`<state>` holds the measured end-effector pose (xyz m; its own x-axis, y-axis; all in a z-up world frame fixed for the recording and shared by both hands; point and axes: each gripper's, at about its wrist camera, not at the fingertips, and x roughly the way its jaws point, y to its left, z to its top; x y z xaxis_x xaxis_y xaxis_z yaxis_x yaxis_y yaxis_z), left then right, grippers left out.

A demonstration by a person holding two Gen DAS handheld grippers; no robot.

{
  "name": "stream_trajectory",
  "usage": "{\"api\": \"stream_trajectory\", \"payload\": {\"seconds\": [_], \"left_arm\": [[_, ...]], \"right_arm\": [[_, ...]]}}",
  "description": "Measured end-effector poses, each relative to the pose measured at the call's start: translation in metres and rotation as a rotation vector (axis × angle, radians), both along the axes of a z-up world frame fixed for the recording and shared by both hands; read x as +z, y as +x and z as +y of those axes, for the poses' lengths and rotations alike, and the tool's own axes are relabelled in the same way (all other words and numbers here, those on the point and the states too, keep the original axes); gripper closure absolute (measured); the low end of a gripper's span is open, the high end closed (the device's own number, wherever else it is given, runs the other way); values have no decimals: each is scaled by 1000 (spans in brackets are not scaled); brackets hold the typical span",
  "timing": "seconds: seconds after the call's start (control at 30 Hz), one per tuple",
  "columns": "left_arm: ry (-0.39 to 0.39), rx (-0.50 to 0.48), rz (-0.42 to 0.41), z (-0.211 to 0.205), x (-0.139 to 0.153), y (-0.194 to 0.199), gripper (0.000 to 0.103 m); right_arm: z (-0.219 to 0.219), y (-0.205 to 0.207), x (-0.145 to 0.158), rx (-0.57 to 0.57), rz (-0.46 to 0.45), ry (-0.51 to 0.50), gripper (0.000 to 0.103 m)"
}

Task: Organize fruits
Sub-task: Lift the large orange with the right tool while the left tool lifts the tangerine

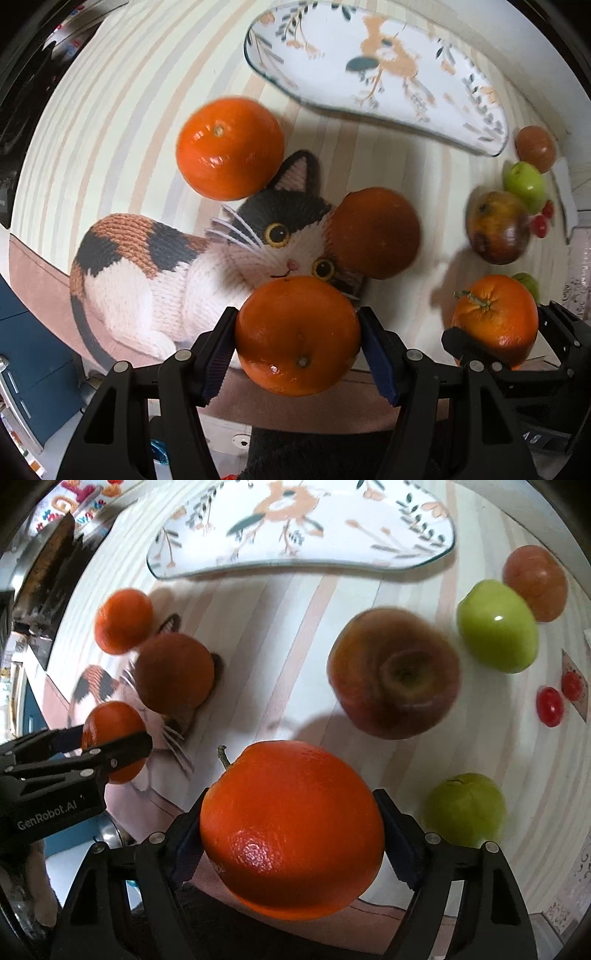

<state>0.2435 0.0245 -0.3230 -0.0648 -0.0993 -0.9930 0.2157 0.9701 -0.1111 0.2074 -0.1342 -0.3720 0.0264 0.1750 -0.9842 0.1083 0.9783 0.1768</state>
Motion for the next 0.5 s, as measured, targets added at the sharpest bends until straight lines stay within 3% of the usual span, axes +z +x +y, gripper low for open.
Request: {"api": "stream_trajectory", "payload": {"seconds": [0.27,0.37,0.5], "left_arm": [[-72,17,-119,-2,76,28,41],[-92,18,-168,-9,98,51,41],[-94,28,-201,-23,109,91,41]], "right_arm": [[-30,18,85,-19,-136,62,19],[-30,39,107,-25,-180,66,19],[-36,84,113,-48,-212,46,19]]}}
